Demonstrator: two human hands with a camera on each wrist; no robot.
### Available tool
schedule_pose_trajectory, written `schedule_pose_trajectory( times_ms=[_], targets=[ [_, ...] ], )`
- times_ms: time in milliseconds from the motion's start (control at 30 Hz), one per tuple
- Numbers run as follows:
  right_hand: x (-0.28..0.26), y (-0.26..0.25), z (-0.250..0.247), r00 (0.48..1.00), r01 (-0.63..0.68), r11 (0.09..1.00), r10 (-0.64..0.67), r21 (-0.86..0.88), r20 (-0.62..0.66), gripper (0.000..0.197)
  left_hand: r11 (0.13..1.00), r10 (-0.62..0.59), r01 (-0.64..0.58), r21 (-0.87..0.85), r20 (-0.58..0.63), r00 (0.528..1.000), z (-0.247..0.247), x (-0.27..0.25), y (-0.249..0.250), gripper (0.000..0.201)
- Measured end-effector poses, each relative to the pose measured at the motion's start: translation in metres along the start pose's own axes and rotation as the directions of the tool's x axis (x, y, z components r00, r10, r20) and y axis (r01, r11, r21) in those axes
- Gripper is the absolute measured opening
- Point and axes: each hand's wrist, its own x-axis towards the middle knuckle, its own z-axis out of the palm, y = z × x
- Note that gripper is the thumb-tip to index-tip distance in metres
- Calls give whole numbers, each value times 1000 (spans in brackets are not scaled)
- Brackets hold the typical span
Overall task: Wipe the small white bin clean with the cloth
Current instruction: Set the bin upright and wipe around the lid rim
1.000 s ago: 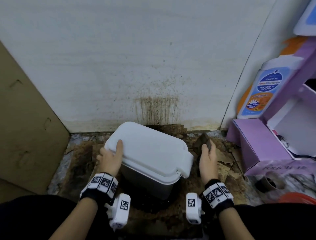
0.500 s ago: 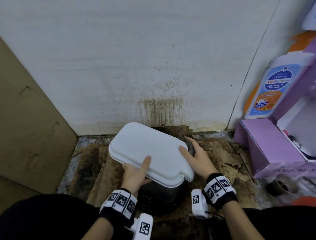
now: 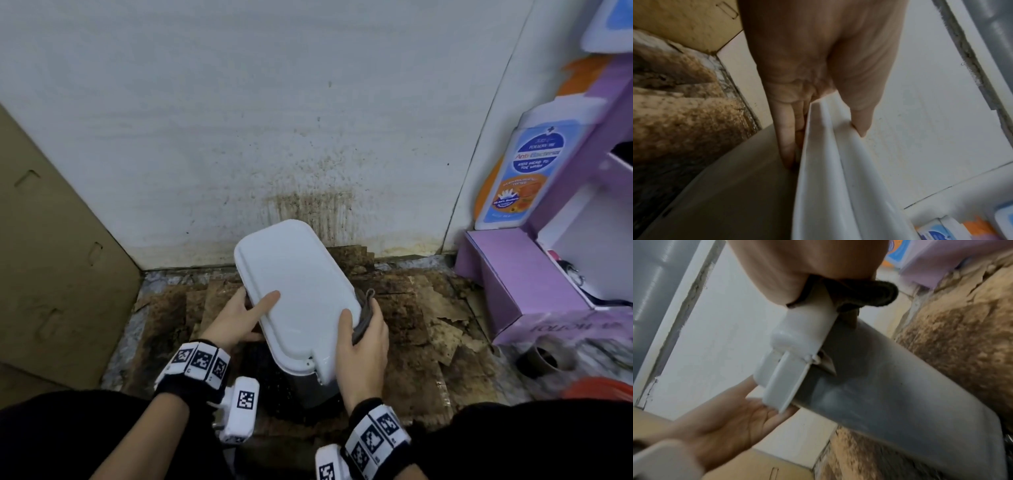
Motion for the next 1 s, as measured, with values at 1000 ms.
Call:
schedule_pose_trajectory(
  times_ms=[1000],
  targets=[
    [-9,12,6,976,-9,998,-5,64,216,71,951,180,-176,255,6,984,6,-29,-7,59]
  ],
)
